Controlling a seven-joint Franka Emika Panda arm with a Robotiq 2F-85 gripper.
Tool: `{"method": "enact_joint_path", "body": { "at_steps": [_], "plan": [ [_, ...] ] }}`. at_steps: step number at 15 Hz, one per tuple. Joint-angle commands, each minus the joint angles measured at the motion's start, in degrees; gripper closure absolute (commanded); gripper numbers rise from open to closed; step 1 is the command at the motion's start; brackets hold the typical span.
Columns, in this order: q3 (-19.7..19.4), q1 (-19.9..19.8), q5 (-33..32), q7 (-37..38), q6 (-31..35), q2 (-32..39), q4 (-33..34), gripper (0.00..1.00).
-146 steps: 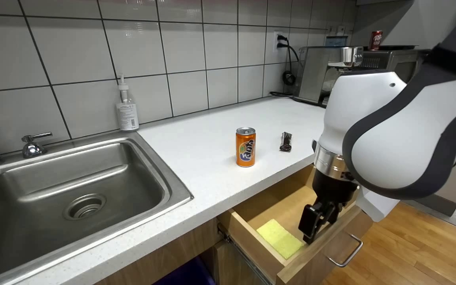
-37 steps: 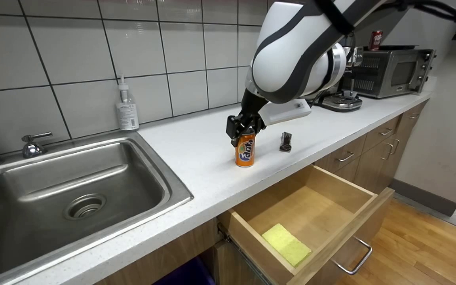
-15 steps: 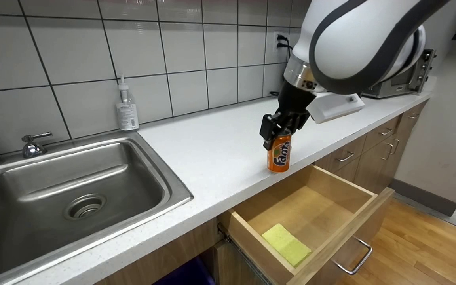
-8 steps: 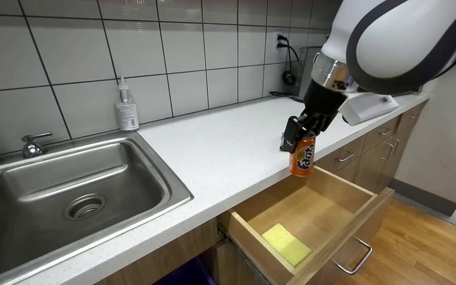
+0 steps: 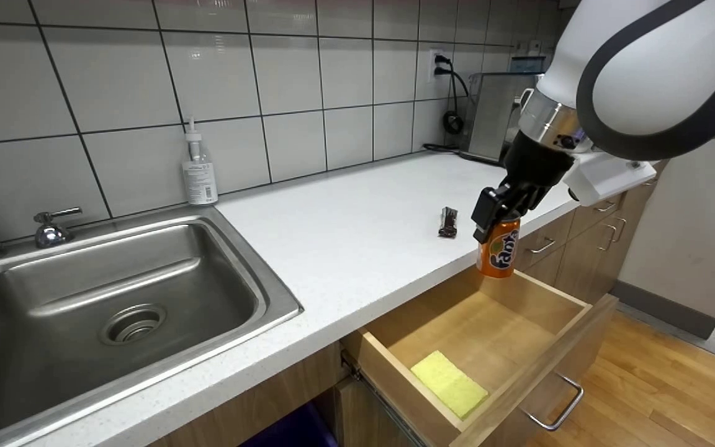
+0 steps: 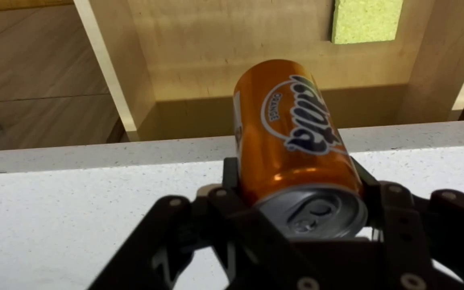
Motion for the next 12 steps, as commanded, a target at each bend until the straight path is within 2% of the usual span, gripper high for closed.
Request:
{"method": "enact_joint_path", "body": {
  "at_steps": [1,12],
  "plan": [
    [-0.12,-0.98,0.4,-2.4,2.63,0.05,-0.96,0.62],
    [0.26,-1.68,0.74,-3.64,7.67,5.35,-1.16,0.62]
  ]
}}
